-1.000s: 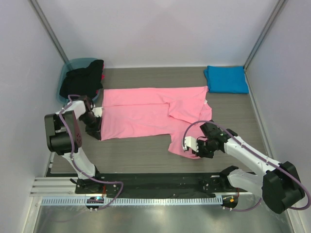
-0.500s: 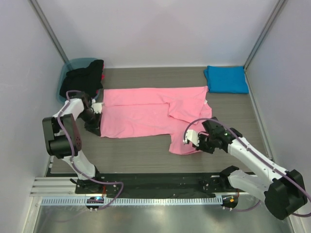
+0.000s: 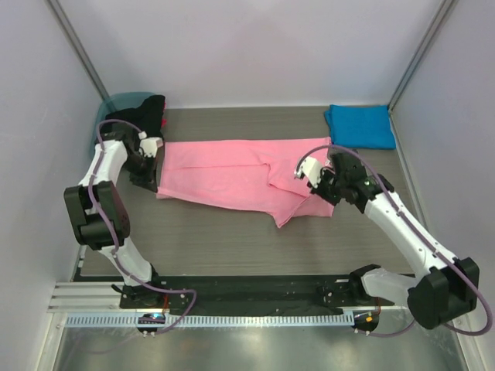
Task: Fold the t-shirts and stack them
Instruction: Fold the tshirt
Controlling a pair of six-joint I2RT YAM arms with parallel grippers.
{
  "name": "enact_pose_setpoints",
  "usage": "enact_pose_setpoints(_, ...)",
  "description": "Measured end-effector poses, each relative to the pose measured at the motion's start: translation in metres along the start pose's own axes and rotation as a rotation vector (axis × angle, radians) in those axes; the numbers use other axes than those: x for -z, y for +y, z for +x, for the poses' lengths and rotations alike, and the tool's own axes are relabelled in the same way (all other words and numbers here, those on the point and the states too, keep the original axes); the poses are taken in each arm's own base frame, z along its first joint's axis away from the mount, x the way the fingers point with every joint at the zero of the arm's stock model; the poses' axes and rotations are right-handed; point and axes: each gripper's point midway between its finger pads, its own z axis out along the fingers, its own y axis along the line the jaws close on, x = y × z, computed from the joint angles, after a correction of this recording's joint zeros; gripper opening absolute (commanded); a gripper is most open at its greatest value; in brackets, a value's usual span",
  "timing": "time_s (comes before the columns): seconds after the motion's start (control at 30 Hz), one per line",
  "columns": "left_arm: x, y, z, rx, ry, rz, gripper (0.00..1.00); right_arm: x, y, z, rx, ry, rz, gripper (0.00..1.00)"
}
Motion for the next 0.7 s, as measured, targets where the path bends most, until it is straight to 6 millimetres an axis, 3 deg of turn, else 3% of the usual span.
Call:
enact_pose_setpoints(0.27,-0.002,0.008,-0.03,-0.008,-0.016,0.004,0.01,-0.006,-0.085,-0.022,-0.124,-0.03,0.143,0.01)
enact_pose_setpoints(0.7,-0.013,0.019,-0.069,-0.025,-0.04,0.003,0.0,-0.032,-0.149,-0.063,-0.175,-0.097,0.213,0.01)
